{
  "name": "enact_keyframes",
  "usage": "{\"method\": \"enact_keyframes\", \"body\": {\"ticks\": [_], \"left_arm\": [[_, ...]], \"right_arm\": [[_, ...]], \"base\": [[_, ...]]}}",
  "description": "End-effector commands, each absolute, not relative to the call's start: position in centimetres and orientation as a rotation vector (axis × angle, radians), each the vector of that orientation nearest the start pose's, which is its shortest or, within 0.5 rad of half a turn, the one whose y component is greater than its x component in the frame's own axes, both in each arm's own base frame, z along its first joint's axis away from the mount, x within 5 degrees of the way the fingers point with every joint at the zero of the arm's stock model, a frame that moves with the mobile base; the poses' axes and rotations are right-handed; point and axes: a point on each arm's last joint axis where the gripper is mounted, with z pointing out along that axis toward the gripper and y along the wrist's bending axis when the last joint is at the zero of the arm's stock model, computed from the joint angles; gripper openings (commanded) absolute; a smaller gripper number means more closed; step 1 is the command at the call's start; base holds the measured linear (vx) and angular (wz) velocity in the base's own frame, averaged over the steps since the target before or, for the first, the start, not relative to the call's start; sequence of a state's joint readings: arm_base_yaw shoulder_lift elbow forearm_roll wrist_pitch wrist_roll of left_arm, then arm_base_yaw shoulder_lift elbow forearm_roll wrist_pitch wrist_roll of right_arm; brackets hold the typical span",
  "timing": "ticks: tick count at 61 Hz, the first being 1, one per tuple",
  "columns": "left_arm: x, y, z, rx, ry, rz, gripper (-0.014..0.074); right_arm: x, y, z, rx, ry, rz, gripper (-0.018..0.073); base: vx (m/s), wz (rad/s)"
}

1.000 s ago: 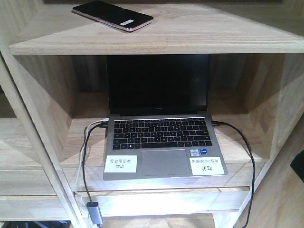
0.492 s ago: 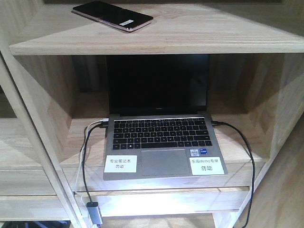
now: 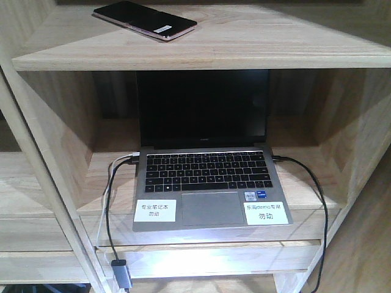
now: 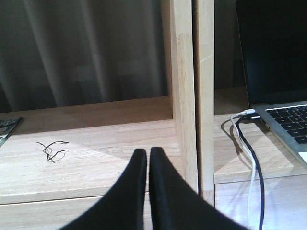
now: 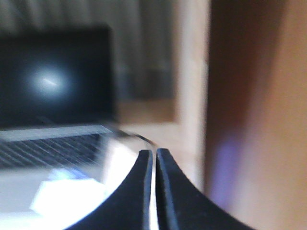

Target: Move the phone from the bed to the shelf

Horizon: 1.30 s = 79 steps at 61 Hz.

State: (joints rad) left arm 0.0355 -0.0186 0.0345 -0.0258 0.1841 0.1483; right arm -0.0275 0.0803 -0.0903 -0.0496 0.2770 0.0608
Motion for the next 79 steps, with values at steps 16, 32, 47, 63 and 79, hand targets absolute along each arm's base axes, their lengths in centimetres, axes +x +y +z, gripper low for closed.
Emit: {"method": "enact_keyframes", "body": {"ticks": [16,32,47,63,79], "left_arm": [[5.5,0.2,20.1,0.057,1.581,0.112,0.0001],[5.5,0.2,20.1,0.057,1.581,0.112,0.0001],[5.5,0.2,20.1,0.057,1.581,0.112,0.0001],[5.5,0.2,20.1,0.057,1.581,0.112,0.0001],[5.5,0.2,20.1,0.057,1.581,0.112,0.0001]], "right_arm": [[5.6,-0.3,19.8,0.014,1.556,-0.074,-0.0005],[5.6,-0.3,20.2,0.016,1.51,-0.068,-0.0005],[5.6,-0.3,20.5,0.014,1.478,-0.067,-0.0005],[5.6,-0.3,20.5,0.014,1.479,-0.067,-0.0005],[5.6,-0.3,20.5,0.014,1.479,-0.067,-0.0005]], "base": [[0.0,0.0],[0.0,0.0],[0.0,0.0],[0.0,0.0],[0.0,0.0]]}}
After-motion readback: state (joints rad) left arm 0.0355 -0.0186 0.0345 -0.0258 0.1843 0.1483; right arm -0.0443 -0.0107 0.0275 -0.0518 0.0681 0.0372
